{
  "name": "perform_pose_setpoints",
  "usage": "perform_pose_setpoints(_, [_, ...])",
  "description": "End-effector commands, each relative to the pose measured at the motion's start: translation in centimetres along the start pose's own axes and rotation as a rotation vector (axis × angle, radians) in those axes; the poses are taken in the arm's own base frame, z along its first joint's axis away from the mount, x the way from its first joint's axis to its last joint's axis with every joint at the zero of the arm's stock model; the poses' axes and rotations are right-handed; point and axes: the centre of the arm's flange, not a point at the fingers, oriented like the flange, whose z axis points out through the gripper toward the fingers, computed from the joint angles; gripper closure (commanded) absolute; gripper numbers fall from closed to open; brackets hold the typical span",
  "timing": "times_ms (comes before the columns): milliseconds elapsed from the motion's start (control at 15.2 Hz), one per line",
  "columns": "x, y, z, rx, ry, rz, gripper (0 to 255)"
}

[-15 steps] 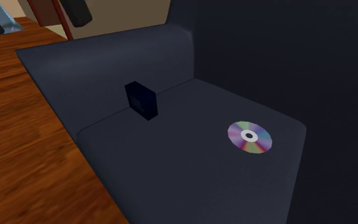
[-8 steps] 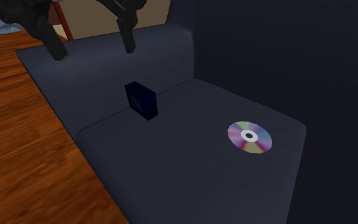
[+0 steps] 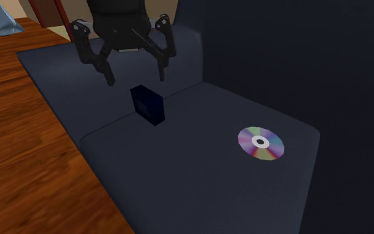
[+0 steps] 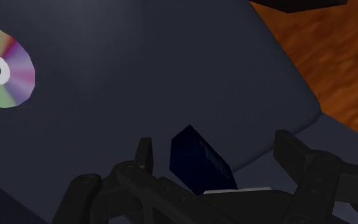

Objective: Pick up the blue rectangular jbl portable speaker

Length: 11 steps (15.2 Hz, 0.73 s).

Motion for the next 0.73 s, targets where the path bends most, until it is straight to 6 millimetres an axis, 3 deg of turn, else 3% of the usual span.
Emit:
perform_pose_setpoints(0, [2.1, 0.9, 1.8, 0.015, -0.007, -0.029, 0])
perform_pose_setpoints(330, [6.9, 2.3, 6.5, 0.052, -0.026, -0.098, 0])
perform_pose_setpoints(660, [7.0, 2.3, 8.7, 0.053, -0.026, -0.099, 0])
